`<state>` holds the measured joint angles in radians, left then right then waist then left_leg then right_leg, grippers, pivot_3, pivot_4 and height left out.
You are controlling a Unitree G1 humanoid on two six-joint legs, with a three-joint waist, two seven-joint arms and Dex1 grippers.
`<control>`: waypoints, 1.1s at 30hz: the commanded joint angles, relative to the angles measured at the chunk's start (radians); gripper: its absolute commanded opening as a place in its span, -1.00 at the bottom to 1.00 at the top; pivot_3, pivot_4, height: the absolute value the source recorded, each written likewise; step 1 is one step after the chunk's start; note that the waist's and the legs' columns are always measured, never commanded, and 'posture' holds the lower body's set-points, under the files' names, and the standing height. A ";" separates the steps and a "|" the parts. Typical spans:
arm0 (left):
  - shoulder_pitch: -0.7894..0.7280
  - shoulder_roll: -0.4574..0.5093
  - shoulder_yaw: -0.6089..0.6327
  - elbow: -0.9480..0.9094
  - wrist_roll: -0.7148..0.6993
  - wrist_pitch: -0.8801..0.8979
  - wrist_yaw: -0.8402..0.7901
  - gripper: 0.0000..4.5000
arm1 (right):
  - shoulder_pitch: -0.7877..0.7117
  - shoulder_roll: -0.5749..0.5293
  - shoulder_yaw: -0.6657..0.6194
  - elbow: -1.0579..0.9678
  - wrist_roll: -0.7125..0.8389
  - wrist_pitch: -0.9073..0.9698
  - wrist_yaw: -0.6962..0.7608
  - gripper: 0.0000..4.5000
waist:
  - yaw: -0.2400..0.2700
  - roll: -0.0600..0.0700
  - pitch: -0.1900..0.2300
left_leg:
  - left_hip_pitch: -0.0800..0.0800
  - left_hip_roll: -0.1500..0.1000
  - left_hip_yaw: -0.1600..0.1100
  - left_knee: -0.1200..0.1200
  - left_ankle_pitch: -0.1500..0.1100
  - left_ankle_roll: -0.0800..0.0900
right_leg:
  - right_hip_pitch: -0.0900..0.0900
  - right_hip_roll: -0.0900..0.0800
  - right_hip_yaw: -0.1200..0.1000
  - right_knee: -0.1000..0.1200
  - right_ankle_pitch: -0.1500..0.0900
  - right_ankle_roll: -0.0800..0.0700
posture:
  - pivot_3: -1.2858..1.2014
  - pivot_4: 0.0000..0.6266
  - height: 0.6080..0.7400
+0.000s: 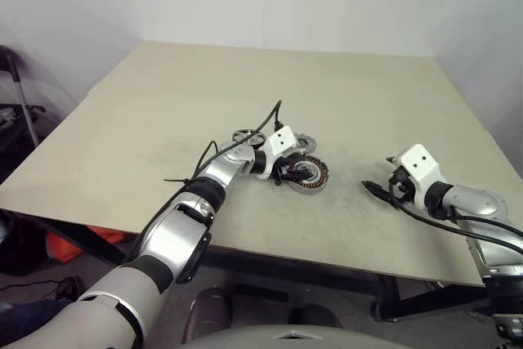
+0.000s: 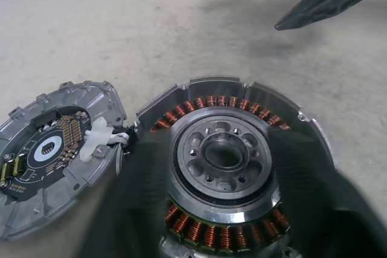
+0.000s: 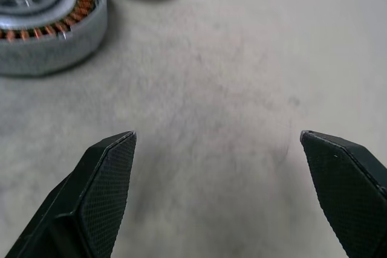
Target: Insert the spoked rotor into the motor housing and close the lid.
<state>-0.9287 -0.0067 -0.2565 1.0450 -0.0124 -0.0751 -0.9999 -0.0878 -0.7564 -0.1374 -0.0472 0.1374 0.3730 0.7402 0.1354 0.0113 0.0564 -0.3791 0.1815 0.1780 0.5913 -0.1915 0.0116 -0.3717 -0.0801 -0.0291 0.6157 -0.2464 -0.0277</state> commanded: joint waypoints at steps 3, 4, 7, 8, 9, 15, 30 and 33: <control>-0.031 0.004 0.072 -0.041 -0.036 -0.005 0.020 0.37 | -0.038 0.004 -0.007 -0.057 0.019 0.018 -0.005 1.00 | 0.000 0.000 0.000 | 0.000 0.000 0.000 0.000 0.000 0.000 | 0.000 0.000 0.000 0.000 0.000 0.000 | 0.03 -1.00 1.00; -0.033 0.012 0.087 -0.053 -0.044 -0.003 0.025 0.37 | -0.041 0.007 -0.006 -0.064 0.023 0.022 -0.004 1.00 | 0.000 0.000 0.000 | 0.000 0.000 0.000 0.000 0.000 0.000 | 0.000 0.000 0.000 0.000 0.000 0.000 | 0.03 -1.00 1.00; -0.027 0.043 0.119 -0.095 -0.053 -0.005 0.039 0.37 | -0.045 0.014 0.005 -0.085 0.027 0.028 0.003 1.00 | -0.001 0.000 0.000 | 0.000 0.000 0.000 0.000 0.000 0.000 | 0.000 0.000 0.000 0.000 0.000 0.000 | 0.03 -1.00 1.00; -0.020 0.057 0.130 -0.120 -0.059 0.001 0.040 0.37 | -0.047 0.017 0.013 -0.096 0.028 0.030 0.006 1.00 | -0.001 0.000 0.000 | 0.000 0.000 0.000 0.000 0.000 0.000 | 0.000 0.000 -0.001 0.000 0.000 0.000 | 0.03 -1.00 1.00; -0.011 0.070 0.141 -0.147 -0.067 0.009 0.041 0.37 | -0.050 0.021 0.021 -0.106 0.029 0.032 0.007 1.00 | -0.001 0.000 0.000 | 0.000 0.000 0.000 0.000 0.000 0.000 | 0.000 0.000 -0.001 0.000 0.000 0.000 | 0.03 -1.00 1.00; 0.123 0.177 0.221 -0.439 -0.136 0.156 0.090 0.37 | -0.106 0.086 0.121 -0.190 0.036 0.083 -0.002 1.00 | -0.010 0.001 0.000 | 0.000 0.001 0.000 -0.002 0.000 0.000 | -0.001 0.000 -0.001 0.000 0.000 0.000 | 0.03 -1.00 1.00; 0.495 0.266 0.250 -0.966 -0.208 0.431 0.270 0.39 | -0.262 0.153 0.265 -0.029 -0.019 0.032 0.020 -0.02 | -0.015 0.000 0.000 | 0.000 0.001 0.000 -0.005 0.002 -0.005 | -0.002 0.000 0.000 -0.001 0.000 0.000 | 0.03 -1.00 1.00; 0.498 0.274 0.249 -0.969 -0.206 0.436 0.283 0.39 | -0.270 0.165 0.286 -0.018 -0.018 0.026 0.039 -0.02 | -0.015 0.000 0.000 | 0.000 0.001 0.000 -0.008 0.003 -0.006 | -0.003 0.001 0.000 -0.001 0.000 0.000 | 0.03 -1.00 1.00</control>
<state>-0.4220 0.2578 -0.0133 0.1201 -0.2045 0.3615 -0.7270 -0.3321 -0.5974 0.1446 -0.0524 0.1205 0.4212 0.7664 0.1204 0.0113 0.0567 -0.3789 0.1825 0.1781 0.5828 -0.1884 0.0051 -0.3755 -0.0788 -0.0289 0.6146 -0.2467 -0.0277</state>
